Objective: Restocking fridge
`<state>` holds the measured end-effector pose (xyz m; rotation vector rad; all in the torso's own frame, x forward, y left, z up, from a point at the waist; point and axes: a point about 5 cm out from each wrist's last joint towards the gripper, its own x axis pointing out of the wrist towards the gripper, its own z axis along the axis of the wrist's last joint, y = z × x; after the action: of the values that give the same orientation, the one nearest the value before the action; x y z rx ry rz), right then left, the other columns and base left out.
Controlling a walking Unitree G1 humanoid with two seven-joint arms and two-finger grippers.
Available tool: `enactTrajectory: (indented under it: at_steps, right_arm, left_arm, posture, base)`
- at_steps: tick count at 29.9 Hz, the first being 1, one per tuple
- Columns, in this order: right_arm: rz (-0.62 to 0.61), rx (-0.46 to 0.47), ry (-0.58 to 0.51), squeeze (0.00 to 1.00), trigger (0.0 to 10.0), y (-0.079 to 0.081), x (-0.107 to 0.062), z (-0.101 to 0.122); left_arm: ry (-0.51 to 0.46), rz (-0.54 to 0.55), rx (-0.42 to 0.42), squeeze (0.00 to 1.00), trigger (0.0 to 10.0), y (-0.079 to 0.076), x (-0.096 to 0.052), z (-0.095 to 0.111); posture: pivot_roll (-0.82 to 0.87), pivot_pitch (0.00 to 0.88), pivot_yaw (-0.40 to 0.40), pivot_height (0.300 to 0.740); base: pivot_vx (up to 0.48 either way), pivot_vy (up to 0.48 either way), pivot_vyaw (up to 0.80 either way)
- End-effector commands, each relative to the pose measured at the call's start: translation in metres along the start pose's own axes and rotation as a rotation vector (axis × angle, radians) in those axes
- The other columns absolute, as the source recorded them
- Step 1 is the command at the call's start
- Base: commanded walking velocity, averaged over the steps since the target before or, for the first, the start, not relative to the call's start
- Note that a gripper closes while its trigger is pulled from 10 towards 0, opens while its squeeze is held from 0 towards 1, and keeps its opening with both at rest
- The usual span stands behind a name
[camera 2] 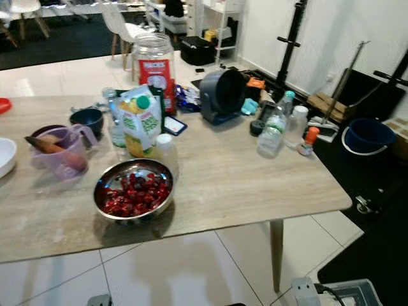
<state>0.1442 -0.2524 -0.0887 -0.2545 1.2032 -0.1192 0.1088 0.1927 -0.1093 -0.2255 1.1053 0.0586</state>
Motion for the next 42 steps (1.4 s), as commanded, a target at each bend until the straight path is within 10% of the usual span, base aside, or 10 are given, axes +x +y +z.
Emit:
enactTrajectory:
  at_steps: [1, 42]
  right_arm:
    - [-0.013, -0.01, 0.02, 0.0, 10.0, -0.004, 0.0, -0.005]
    - [0.048, -0.063, 0.108, 0.0, 10.0, 0.009, -0.002, -0.03]
  left_arm:
    - [0.023, -0.019, 0.019, 0.0, 10.0, -0.007, 0.001, -0.003]
    - [0.041, -0.018, 0.064, 0.0, 10.0, -0.003, -0.001, -0.008]
  posture:
    - [-0.03, 0.0, -0.061, 0.74]
    - [-0.03, 0.0, -0.034, 0.74]
  base:
    - [0.0, 0.0, -0.78]
    - [0.0, 0.0, -0.78]
